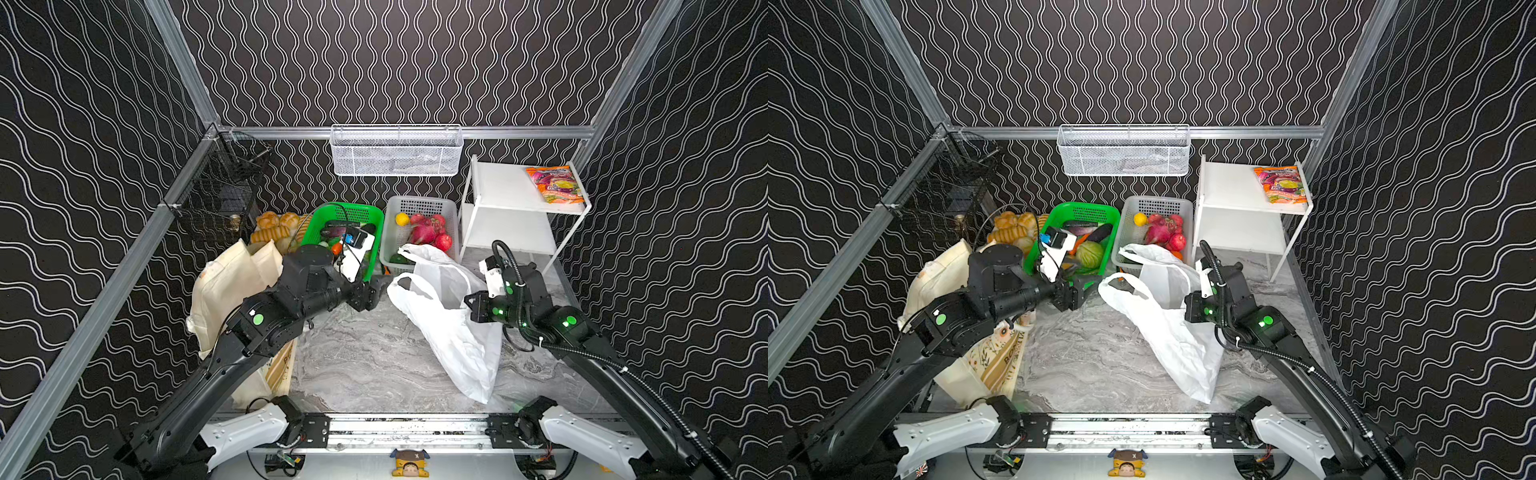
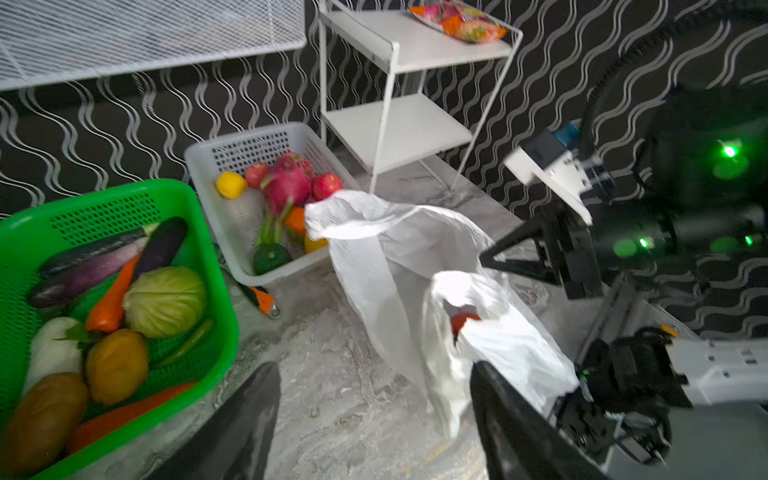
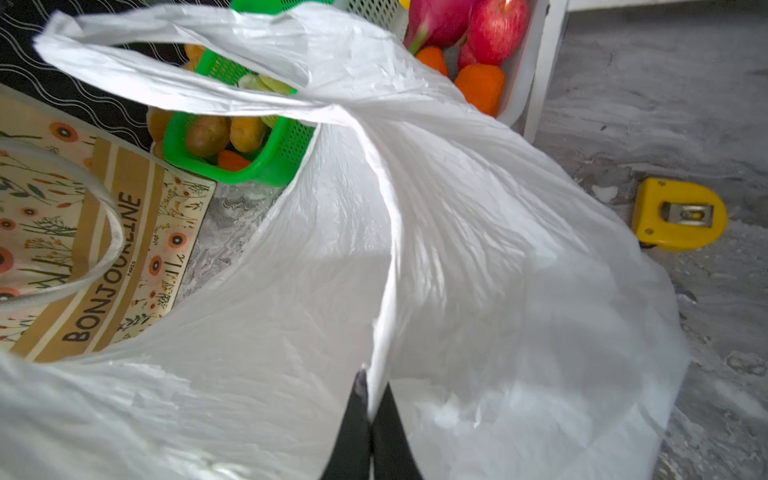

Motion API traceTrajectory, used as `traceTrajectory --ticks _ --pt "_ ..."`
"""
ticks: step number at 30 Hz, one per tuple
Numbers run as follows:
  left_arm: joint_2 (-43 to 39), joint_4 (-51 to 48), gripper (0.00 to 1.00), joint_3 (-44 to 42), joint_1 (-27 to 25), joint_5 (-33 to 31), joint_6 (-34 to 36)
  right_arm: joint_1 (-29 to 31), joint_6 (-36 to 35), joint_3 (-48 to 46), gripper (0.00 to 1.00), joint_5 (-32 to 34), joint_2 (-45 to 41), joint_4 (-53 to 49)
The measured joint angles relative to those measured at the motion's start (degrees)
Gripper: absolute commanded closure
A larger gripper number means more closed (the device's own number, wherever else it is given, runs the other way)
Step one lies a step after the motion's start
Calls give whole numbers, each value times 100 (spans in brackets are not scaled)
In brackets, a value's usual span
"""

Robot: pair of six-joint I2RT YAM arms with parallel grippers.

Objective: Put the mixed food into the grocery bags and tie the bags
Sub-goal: 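Reach the left gripper into the green basket toward the green cabbage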

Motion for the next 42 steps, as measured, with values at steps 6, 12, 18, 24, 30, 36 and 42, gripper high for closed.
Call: traceTrajectory --ticks 6,12,18,24,30,36,42 --pt "940 -249 27 817 791 -442 -192 7 -828 -527 100 -380 -807 444" --pt "2343 -562 25 1130 1856 -422 -507 7 -1665 -914 100 -839 -1458 879" --pt "4339 -728 18 2188 2275 -494 -531 11 -2046 -1187 100 -1462 -1685 1134" --pt "6236 -1008 7 3805 2553 -772 -407 15 -2225 -1340 100 -1681 -1926 1235" --pt "7346 -1246 1 4743 2575 -901 -11 15 -2358 -1443 100 -1803 -1976 1368" --pt "7766 -1069 1 4833 2671 -826 103 15 -2367 -1456 100 -1810 -1862 1491" --pt "7982 -909 27 4817 2675 -680 225 15 -2354 -1484 100 -1803 -1818 1558"
